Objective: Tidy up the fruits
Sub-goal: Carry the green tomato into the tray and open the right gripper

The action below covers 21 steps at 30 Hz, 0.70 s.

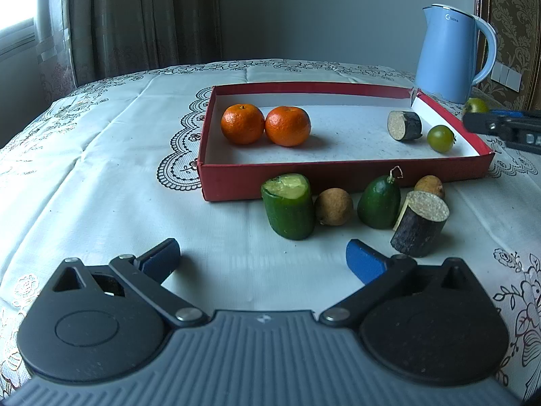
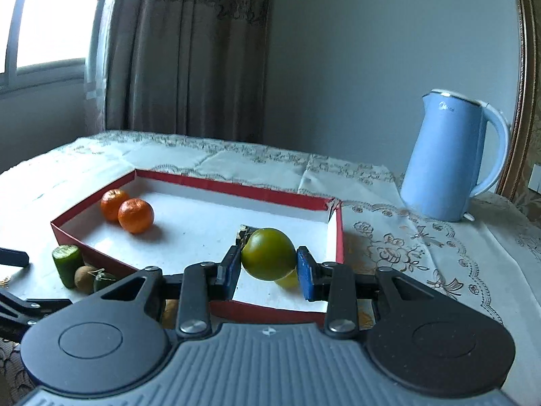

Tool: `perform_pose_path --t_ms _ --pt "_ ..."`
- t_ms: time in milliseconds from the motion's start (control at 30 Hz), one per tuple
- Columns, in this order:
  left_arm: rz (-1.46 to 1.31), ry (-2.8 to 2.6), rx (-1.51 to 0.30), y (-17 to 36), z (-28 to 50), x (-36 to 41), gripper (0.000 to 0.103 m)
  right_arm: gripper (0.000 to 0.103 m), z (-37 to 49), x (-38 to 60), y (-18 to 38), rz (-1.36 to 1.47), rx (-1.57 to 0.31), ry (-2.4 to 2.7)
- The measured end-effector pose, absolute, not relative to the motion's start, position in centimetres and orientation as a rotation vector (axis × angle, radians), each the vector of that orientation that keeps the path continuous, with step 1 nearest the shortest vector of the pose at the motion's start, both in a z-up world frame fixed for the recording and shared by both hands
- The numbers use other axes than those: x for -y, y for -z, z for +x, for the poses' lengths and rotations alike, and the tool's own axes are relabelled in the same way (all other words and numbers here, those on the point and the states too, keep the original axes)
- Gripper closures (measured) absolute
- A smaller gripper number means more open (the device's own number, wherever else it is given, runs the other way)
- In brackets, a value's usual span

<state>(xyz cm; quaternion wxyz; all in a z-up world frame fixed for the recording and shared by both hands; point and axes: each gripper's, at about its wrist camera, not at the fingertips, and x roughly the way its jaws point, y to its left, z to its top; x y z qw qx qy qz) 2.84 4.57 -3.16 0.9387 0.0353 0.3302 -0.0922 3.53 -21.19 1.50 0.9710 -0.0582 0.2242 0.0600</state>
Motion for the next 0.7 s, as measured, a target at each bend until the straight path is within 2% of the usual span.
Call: perform_pose_path --t_ms 500,700 --pt "0.072 0.189 -0.674 3.2 2.8 -4.6 0.0 0.068 7.5 19.7 0.9 -0.11 -0.608 -0.118" --pt "0.072 0.189 -0.674 3.2 2.8 -4.6 0.0 0.068 7.9 19.4 1.0 -0.123 -0.603 -0.119"
